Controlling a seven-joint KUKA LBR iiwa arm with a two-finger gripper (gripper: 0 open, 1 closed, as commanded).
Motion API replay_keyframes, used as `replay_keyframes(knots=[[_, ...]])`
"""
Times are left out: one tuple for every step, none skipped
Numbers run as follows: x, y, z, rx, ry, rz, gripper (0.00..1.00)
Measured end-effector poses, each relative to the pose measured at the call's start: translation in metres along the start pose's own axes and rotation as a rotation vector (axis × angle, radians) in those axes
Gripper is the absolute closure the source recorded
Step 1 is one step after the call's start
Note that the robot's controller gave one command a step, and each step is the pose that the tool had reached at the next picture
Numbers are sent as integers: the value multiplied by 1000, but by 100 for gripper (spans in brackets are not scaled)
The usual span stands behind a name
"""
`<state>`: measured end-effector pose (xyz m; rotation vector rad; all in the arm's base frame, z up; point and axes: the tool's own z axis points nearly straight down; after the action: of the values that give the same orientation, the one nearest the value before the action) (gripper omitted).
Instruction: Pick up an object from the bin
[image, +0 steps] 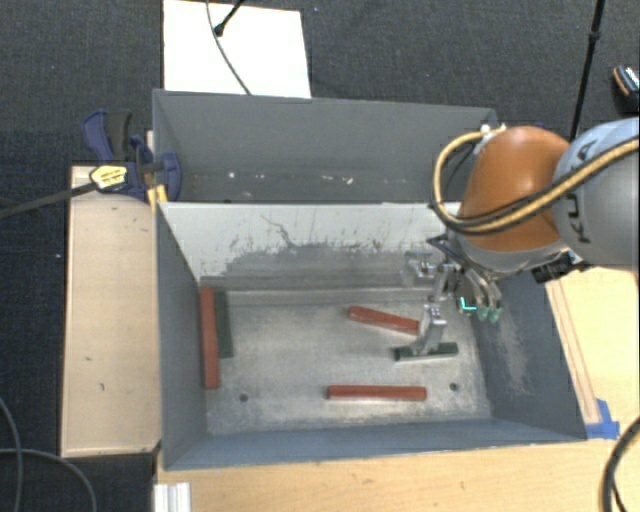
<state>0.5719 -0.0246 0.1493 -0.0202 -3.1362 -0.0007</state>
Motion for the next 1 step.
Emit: replay_keyframes(knots=[[-16,5,83,0,-2,-51,0]])
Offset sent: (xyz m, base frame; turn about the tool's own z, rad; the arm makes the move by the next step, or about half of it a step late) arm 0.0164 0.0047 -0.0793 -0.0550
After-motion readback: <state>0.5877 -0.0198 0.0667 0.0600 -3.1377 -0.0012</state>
